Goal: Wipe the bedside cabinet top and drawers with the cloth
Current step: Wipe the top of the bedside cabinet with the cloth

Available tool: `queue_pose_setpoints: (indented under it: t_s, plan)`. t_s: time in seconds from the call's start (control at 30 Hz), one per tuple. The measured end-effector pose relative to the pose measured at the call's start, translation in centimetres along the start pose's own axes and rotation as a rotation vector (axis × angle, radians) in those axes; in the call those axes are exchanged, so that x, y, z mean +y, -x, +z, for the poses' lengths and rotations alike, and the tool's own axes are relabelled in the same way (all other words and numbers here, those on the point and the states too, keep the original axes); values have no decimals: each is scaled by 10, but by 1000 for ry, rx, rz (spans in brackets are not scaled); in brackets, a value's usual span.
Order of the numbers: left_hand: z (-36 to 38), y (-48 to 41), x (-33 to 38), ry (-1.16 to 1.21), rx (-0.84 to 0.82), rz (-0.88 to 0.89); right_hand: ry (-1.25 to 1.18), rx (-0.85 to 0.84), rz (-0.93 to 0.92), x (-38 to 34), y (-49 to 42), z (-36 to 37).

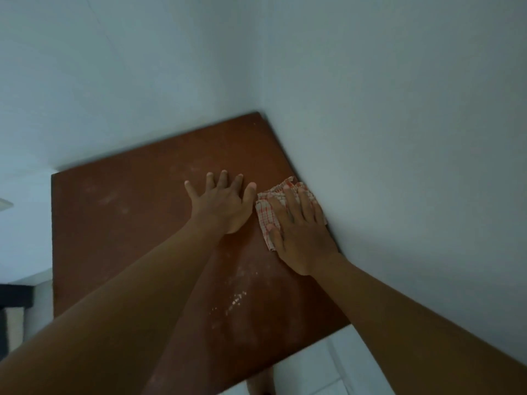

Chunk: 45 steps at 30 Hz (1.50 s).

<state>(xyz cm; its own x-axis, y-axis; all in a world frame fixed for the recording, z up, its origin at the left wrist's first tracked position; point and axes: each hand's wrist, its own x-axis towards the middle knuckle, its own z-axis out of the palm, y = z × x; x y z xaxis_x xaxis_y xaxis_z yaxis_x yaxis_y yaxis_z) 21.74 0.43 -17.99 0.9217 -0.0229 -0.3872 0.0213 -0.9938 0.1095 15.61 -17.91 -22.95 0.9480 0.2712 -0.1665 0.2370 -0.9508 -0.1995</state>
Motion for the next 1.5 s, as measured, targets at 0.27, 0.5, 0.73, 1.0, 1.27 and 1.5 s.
queue_pose_setpoints:
  t_s: [0.27, 0.5, 0.73, 1.0, 1.27, 1.5]
  plan:
    - [25, 76, 13, 39, 19, 14, 55, 62, 21, 11, 109, 18]
    - [31, 132, 19, 93, 49, -8, 50, 160, 8, 17, 188, 28]
    - [32, 166, 20, 90, 60, -13, 32, 152, -5, 34, 262, 44]
    - [26, 157, 4, 82, 29, -31, -238, 253, -1, 19, 285, 32]
    - [-20, 102, -41, 122, 49, -37, -344, 486, -54, -43, 101, -64]
    - [-59, 16, -95, 135, 74, -14, -374, 389, -35, -84, -91, -81]
